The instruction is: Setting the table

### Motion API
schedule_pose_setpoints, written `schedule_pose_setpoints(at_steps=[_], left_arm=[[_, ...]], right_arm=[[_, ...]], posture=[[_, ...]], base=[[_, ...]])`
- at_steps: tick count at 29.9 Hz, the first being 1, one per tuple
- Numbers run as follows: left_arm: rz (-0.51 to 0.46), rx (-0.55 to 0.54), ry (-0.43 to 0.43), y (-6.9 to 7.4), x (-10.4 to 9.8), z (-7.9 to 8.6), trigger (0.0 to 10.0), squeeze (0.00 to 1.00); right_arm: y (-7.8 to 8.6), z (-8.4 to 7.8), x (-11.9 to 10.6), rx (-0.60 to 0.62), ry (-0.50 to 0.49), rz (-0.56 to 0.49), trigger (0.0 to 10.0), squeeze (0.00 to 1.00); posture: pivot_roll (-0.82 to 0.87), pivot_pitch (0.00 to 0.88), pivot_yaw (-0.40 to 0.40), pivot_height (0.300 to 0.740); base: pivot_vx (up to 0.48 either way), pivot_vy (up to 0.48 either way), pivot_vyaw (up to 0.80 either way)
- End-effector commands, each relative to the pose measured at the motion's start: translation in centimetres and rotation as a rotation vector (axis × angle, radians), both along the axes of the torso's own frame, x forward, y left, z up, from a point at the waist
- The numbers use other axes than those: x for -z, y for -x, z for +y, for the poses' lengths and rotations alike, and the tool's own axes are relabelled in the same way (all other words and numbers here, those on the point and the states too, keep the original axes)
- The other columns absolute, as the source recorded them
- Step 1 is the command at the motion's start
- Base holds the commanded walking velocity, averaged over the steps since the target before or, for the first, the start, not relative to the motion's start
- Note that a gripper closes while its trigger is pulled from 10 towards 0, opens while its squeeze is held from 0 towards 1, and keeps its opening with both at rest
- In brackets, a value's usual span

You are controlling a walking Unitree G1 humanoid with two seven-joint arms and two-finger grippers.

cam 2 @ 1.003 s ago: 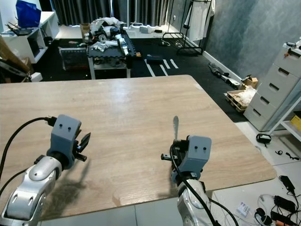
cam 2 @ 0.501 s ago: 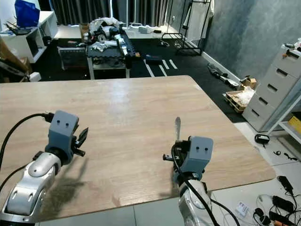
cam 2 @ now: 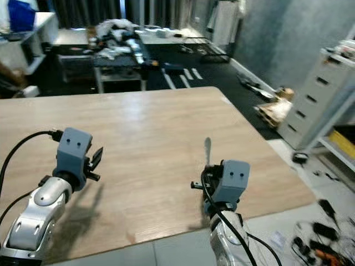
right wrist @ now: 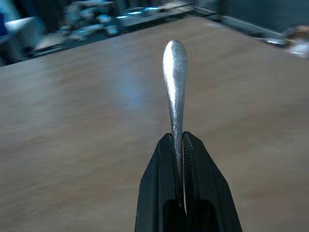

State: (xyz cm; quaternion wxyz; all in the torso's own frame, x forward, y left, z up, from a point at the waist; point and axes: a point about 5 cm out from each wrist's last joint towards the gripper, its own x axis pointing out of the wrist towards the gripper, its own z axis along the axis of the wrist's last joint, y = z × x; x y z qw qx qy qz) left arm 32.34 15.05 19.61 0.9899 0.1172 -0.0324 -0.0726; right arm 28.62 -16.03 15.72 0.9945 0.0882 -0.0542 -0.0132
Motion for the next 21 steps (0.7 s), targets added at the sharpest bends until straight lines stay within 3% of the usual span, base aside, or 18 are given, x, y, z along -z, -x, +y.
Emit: schedule_pose_setpoints(at_steps=[1, 21], left_arm=[[0.002, 0.007, -0.003, -0.05, 0.23, -0.25, 10.0, 0.00], [-0.003, 0.007, -0.004, -0.21, 0.19, -0.28, 10.0, 0.00]], right_arm=[[0.03, -0.38, 0.38, 0.016, -0.003, 0.012, 10.0, 0.00], [-0.10, -0.23, 0.59, 0.019, -0.012, 0.020, 10.0, 0.00]], posture=[[0.01, 0.058, 0.025, 0.740], [0.01, 0.060, 0.026, 0.740]], base=[[0.000, 0.000, -0.74], [0.000, 0.000, -0.75]])
